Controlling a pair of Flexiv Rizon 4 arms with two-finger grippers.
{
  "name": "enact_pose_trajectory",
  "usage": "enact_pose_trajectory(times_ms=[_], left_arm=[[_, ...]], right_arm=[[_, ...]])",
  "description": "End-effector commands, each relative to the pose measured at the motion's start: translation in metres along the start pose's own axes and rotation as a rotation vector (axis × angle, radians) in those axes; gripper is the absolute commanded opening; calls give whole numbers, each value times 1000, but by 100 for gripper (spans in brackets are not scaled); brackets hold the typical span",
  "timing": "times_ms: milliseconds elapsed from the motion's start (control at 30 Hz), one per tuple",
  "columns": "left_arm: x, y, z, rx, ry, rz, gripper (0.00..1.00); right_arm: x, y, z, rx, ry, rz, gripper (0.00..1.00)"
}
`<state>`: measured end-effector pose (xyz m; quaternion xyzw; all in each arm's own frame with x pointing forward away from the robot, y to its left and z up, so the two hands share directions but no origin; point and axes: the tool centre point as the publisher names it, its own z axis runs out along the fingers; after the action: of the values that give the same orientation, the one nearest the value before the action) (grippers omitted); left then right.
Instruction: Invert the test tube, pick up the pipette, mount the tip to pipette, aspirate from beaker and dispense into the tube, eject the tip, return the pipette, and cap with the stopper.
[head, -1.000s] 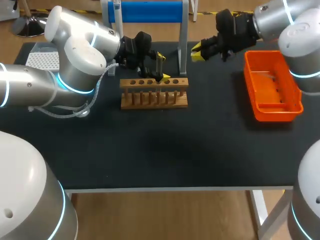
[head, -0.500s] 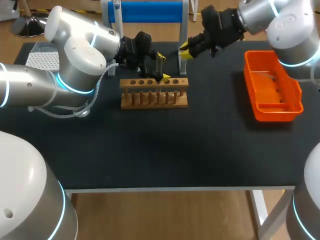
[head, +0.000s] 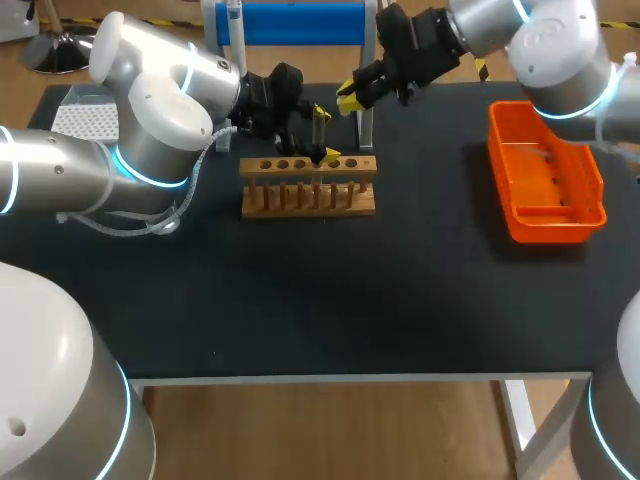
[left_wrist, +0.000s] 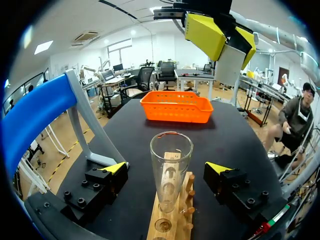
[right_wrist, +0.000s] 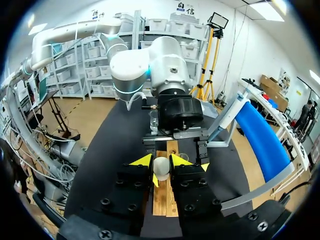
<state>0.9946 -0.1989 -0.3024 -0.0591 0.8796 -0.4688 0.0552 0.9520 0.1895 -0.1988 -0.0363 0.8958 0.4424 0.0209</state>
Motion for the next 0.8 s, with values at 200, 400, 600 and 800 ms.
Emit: enact_pose_trajectory(times_ms=[200, 400, 600, 800], left_arm=[[0, 0, 0, -2, 1, -1, 100], [0, 0, 0, -2, 1, -1, 100], [0, 0, 0, -2, 1, -1, 100], [0, 0, 0, -2, 1, -1, 100]], right_arm=[[-13, 4, 12, 9, 17, 1, 0], [-20, 5, 19, 10, 20, 3, 0], [-26, 4, 24, 10, 19, 9, 0], [-31, 4, 28, 12, 20, 9, 0]])
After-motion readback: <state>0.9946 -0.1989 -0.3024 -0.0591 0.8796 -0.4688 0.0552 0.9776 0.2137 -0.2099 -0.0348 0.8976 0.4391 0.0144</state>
